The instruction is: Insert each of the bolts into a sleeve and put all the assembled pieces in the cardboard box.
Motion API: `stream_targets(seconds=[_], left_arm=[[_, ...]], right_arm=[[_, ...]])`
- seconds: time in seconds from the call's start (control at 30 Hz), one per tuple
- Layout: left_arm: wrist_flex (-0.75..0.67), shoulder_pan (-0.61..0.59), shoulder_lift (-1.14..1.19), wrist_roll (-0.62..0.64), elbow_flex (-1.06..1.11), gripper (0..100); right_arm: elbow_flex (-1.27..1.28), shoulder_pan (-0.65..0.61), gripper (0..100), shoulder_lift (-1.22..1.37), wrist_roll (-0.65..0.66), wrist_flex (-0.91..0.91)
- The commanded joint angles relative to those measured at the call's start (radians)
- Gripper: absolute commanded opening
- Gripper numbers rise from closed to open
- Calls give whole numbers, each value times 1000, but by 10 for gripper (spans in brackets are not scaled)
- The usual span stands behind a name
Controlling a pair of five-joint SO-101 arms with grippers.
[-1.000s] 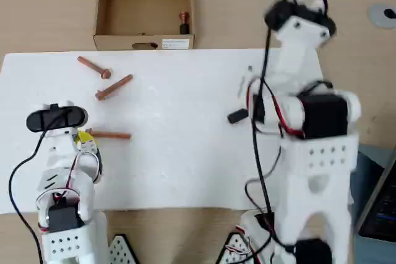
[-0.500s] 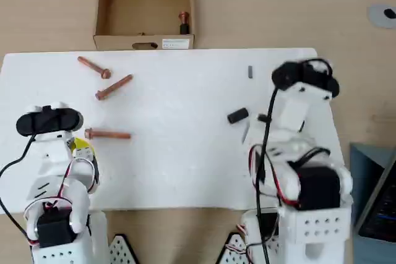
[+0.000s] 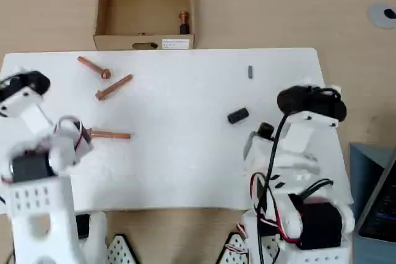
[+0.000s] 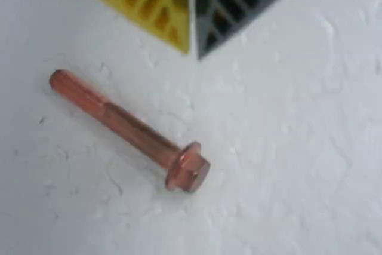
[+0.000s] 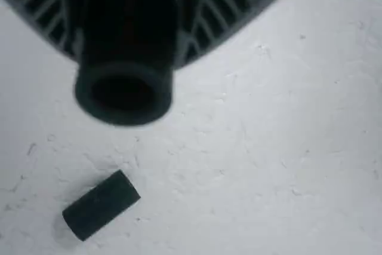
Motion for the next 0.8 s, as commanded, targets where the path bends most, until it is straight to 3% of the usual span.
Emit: stream_targets(seconds=[0.0,0.1,0.57,0.77], left_arm=[[60,-6,196,140,-196,2],[104,-2,320,235,-285,2],[195,86,780,457,-459,4],[199,118,941,483,-583,125]], right_arm=[[27,15,9,-45,11,-18],[56,16,9,-94,11,-18],[91,16,9,-220,12,-25],[91,16,9,-220,11,-25]])
